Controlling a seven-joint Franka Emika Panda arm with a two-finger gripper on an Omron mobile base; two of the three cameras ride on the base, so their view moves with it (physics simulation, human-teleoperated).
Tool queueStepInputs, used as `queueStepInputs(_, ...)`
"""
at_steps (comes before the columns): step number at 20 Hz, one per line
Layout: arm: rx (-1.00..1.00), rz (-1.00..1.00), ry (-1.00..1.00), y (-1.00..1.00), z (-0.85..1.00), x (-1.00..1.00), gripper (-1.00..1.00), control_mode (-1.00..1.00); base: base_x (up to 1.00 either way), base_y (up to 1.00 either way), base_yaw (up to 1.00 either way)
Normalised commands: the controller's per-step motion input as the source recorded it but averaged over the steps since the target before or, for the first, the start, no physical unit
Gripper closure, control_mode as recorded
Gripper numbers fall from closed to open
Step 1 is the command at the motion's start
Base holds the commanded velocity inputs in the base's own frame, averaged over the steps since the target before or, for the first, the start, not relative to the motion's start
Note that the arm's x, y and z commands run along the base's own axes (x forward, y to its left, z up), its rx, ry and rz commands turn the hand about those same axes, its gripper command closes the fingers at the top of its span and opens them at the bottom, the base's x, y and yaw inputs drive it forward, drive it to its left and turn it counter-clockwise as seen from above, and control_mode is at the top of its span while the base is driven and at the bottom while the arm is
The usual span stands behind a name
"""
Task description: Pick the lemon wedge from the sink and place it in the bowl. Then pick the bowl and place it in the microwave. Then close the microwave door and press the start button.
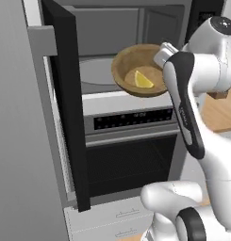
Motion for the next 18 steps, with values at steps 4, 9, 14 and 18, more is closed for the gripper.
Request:
queueStepInputs(4, 0.08, -0.08, 0.04, 0.13, 0.04, 1.0, 1.0, -1.0, 0.0, 0.0, 0.0)
queueStepInputs(9, 0.0, -0.18, 0.09, 0.41, -0.13, 1.0, 1.0, -1.0, 0.0, 0.0, 0.0)
queueStepInputs(14, 0.0, -0.15, 0.09, 0.24, -0.29, 1.0, 1.0, -1.0, 0.0, 0.0, 0.0)
queueStepInputs(18, 0.0, -0.12, 0.01, 0.1, -0.29, 0.98, 1.0, -1.0, 0.0, 0.0, 0.0)
